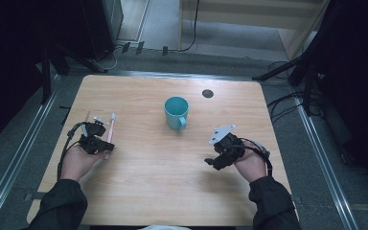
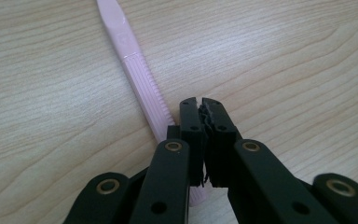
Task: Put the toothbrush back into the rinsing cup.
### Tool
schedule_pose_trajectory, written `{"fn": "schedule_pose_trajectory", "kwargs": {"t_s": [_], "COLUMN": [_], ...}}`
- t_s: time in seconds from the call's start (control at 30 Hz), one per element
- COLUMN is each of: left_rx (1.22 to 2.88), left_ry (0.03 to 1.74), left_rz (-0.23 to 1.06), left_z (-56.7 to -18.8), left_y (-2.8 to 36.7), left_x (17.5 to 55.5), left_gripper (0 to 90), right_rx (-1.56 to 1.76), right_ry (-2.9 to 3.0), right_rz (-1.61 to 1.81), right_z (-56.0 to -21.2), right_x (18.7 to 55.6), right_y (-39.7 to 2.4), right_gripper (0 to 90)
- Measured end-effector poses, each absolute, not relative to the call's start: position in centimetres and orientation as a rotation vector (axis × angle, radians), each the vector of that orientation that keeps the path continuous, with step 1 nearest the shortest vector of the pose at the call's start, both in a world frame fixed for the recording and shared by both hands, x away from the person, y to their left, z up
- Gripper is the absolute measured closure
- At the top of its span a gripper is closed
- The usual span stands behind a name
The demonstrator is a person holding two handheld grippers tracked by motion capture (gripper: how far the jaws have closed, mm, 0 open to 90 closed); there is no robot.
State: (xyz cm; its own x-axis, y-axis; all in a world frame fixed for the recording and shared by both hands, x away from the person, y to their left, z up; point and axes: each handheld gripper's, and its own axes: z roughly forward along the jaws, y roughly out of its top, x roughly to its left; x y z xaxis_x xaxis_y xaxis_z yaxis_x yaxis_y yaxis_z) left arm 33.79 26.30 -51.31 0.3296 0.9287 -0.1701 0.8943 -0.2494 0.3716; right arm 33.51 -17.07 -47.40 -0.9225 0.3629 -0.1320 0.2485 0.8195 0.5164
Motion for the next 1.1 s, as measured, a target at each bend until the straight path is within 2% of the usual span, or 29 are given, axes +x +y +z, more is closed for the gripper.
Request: {"fn": "schedule_pose_trajectory", "kwargs": {"t_s": [0.23, 0.43, 0.7, 1.1], "left_rx": [2.174, 2.147, 2.111, 2.076], "left_ry": [1.605, 1.606, 1.634, 1.677], "left_rz": [0.125, 0.17, 0.215, 0.205], "left_z": [-50.8, -49.9, -49.2, -49.1], "left_y": [26.5, 26.6, 27.0, 28.1], "left_x": [33.8, 33.9, 34.3, 35.6], "left_gripper": [86.6, 81.9, 66.5, 62.5], "right_rx": [0.472, 0.474, 0.485, 0.523], "right_ry": [2.781, 2.78, 2.778, 2.774], "right_rz": [0.739, 0.739, 0.739, 0.721], "right_z": [-47.4, -47.5, -47.5, -47.6], "right_x": [33.5, 33.4, 33.2, 32.5], "right_y": [-17.0, -17.0, -17.3, -18.1], "right_gripper": [22.3, 22.0, 21.9, 21.9]}}
